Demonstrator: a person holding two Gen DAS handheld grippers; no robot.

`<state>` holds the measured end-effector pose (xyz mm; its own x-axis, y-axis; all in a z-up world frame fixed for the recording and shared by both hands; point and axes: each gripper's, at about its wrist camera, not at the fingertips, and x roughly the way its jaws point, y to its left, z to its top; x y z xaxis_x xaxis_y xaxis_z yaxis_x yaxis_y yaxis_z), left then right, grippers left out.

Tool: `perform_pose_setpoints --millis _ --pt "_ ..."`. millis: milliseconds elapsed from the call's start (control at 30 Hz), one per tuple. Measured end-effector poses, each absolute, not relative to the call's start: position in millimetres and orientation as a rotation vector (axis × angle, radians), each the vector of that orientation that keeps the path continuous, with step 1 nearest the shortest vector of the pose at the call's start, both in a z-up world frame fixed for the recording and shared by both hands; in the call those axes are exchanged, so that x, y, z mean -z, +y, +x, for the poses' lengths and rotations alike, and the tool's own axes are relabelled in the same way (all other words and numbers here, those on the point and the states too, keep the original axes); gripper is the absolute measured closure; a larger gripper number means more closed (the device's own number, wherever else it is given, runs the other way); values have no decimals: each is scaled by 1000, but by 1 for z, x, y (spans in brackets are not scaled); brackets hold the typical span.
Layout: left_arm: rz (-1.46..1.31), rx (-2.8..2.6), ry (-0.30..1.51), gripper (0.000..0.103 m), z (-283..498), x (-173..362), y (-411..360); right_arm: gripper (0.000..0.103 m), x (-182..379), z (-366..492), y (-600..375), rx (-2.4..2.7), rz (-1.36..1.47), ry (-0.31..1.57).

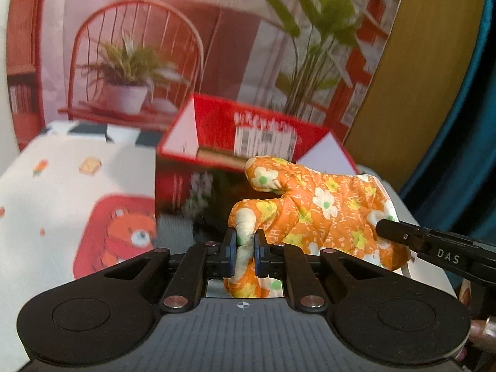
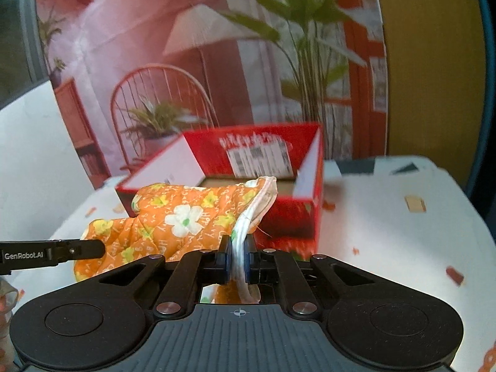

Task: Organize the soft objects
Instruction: 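Lift the oven mitt with both grippers into the red box and open them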

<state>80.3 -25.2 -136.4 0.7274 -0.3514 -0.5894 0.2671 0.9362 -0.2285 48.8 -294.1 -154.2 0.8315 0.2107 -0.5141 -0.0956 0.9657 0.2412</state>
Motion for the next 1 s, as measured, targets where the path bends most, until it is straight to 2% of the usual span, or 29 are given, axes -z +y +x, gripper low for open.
perform_pose_setpoints --millis 467,1000 --pt "-83 331 586 91 160 91 -39 96 110 129 -288 -190 187 503" --pt "63 311 695 91 256 115 -73 96 151 234 -300 -141 231 644"
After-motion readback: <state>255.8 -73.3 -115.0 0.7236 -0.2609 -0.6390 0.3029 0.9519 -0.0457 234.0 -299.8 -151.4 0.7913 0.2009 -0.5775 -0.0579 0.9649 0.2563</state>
